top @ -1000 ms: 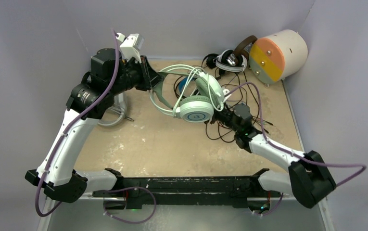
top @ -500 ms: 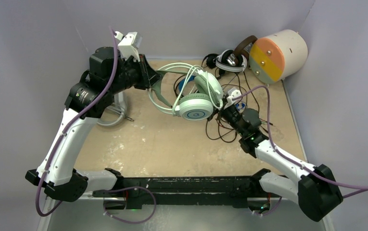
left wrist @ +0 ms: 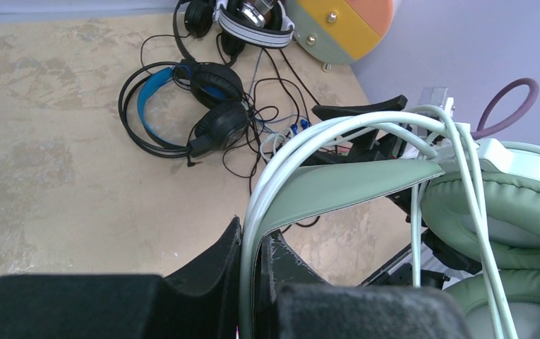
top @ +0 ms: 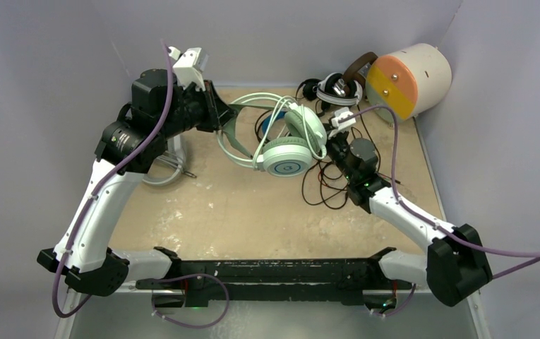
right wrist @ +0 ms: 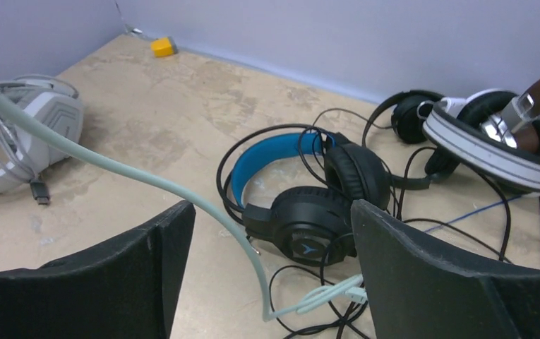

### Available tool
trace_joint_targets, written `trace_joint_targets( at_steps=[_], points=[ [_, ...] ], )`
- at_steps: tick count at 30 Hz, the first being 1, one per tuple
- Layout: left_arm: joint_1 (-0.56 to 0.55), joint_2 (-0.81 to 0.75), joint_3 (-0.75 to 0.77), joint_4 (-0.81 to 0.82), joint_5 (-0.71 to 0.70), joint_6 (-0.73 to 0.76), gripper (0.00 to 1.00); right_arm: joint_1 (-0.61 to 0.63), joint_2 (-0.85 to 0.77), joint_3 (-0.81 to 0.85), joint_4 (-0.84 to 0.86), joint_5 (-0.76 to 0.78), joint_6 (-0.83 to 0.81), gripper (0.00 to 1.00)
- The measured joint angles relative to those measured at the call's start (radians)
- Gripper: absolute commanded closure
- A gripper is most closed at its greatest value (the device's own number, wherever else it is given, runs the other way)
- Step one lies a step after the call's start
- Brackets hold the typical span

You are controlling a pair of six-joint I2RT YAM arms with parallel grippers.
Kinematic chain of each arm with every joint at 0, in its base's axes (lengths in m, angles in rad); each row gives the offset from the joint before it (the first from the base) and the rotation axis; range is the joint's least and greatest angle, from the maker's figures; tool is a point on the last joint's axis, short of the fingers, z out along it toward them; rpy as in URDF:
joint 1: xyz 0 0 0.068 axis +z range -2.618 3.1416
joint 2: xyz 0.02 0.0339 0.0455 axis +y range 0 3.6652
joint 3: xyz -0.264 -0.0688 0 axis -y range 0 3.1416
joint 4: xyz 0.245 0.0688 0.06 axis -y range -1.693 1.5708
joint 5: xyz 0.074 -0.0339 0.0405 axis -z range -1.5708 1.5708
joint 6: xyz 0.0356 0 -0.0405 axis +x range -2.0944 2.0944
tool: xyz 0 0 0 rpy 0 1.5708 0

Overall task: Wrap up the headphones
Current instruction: Wrap the headphones cable around the headphones.

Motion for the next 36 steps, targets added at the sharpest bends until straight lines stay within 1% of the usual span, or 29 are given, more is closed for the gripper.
trace_joint_targets(
  at_steps=[4, 8, 10, 12, 16, 20, 22, 24, 27, 29, 31, 33, 36],
  points=[
    [0.001, 0.0, 0.0, 0.0, -0.008, 0.0, 1.0, -0.016, 0.039, 0.0, -0.012, -0.026, 0.019, 0.27],
    [0.003, 0.0, 0.0, 0.0, -0.015, 0.0, 1.0, -0.021, 0.097, 0.0, -0.013, -0.077, 0.049, 0.31],
    [0.006, 0.001, 0.0, 0.0, -0.015, -0.001, 1.0, -0.022, 0.129, 0.0, -0.008, -0.105, 0.058, 0.38],
    [0.007, 0.003, 0.0, 0.001, -0.015, -0.001, 1.0, -0.022, 0.17, 0.002, 0.0, -0.136, 0.066, 0.41],
    [0.008, 0.011, 0.0, 0.002, -0.014, -0.005, 1.0, -0.022, 0.268, 0.03, -0.001, -0.193, 0.079, 0.62],
    [0.024, 0.019, 0.0, 0.009, -0.01, -0.017, 1.0, -0.022, 0.315, 0.05, 0.006, -0.247, 0.107, 0.9],
    [0.047, 0.028, -0.004, 0.021, 0.005, -0.027, 1.0, -0.022, 0.317, 0.049, 0.026, -0.285, 0.138, 0.98],
    [0.085, 0.045, -0.014, 0.043, 0.033, -0.041, 1.0, -0.017, 0.316, 0.04, 0.075, -0.33, 0.186, 1.0],
    [0.145, 0.077, -0.035, 0.077, 0.067, -0.064, 1.0, 0.017, 0.315, -0.003, 0.144, -0.356, 0.234, 1.0],
    [0.192, 0.098, -0.063, 0.106, 0.088, -0.088, 1.0, 0.068, 0.314, -0.037, 0.16, -0.36, 0.252, 1.0],
    [0.231, 0.118, -0.093, 0.127, 0.102, -0.113, 1.0, 0.148, 0.314, -0.061, 0.16, -0.371, 0.264, 1.0],
    [0.253, 0.13, -0.118, 0.136, 0.103, -0.132, 1.0, 0.207, 0.311, -0.068, 0.167, -0.388, 0.276, 0.98],
    [0.262, 0.132, -0.161, 0.142, 0.089, -0.158, 1.0, 0.263, 0.285, -0.085, 0.199, -0.428, 0.311, 0.95]
  ],
)
